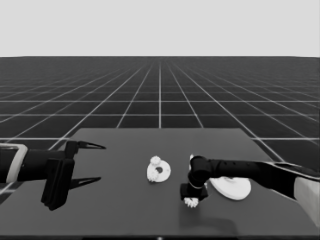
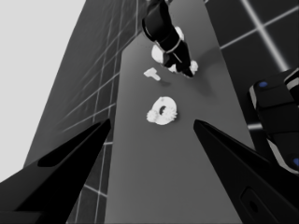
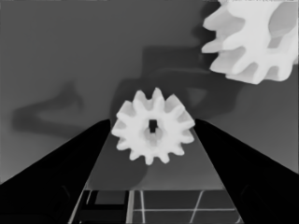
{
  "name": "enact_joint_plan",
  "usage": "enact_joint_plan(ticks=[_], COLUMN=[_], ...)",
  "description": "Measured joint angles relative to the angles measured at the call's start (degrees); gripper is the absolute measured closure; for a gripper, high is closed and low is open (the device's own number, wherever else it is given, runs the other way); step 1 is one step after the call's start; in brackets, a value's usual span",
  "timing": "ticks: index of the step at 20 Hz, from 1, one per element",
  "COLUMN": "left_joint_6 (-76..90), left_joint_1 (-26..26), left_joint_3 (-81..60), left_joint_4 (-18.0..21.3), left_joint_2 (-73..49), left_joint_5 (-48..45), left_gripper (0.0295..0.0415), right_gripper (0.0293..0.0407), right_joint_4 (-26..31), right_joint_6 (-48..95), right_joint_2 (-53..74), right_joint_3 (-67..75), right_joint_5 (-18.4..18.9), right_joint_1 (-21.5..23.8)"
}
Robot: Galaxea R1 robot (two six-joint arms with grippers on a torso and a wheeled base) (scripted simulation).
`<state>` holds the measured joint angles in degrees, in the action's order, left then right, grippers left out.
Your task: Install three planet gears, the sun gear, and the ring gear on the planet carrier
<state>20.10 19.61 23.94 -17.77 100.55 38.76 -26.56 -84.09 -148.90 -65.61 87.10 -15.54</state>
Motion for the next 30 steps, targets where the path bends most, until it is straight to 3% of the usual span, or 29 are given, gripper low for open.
enact_joint_plan(ticks=[1, 3, 11, 12, 13, 14, 16, 21, 23, 25, 30], left_joint_6=[0.00, 0.00, 0.00, 0.00, 0.00, 0.00, 0.00, 0.00, 0.00, 0.00, 0.00], left_joint_1=[0.00, 0.00, 0.00, 0.00, 0.00, 0.00, 0.00, 0.00, 0.00, 0.00, 0.00], left_joint_3=[0.00, 0.00, 0.00, 0.00, 0.00, 0.00, 0.00, 0.00, 0.00, 0.00, 0.00], left_joint_4=[0.00, 0.00, 0.00, 0.00, 0.00, 0.00, 0.00, 0.00, 0.00, 0.00, 0.00], left_joint_2=[0.00, 0.00, 0.00, 0.00, 0.00, 0.00, 0.00, 0.00, 0.00, 0.00, 0.00], left_joint_5=[0.00, 0.00, 0.00, 0.00, 0.00, 0.00, 0.00, 0.00, 0.00, 0.00, 0.00], left_gripper=[0.0326, 0.0326, 0.0326, 0.0326, 0.0326, 0.0326, 0.0326, 0.0326, 0.0326, 0.0326, 0.0326], right_gripper=[0.0315, 0.0386, 0.0387, 0.0387, 0.0388, 0.0387, 0.0388, 0.0388, 0.0388, 0.0388, 0.0388], right_joint_4=[-0.07, -0.14, -0.17, 9.51, 17.08, 21.94, 26.44, 28.59, 28.20, 27.99, 27.83], right_joint_6=[0.06, 0.12, 0.15, -5.30, -7.80, -8.19, -7.61, -6.96, 6.04, 13.06, 17.62], right_joint_2=[-0.03, -0.05, -0.07, 2.13, 2.56, 2.45, 2.22, 2.07, -12.91, -19.89, -24.05], right_joint_3=[-0.10, -0.20, -0.23, 8.33, 11.35, 11.57, 10.66, 9.84, -17.83, -31.96, -40.84], right_joint_5=[-0.05, -0.09, -0.11, 3.91, 4.27, 3.72, 3.08, 2.86, 3.37, 3.54, 3.63], right_joint_1=[-0.07, -0.13, -0.11, 7.52, 16.21, 21.67, 26.61, 28.75, 28.32, 28.11, 27.90])
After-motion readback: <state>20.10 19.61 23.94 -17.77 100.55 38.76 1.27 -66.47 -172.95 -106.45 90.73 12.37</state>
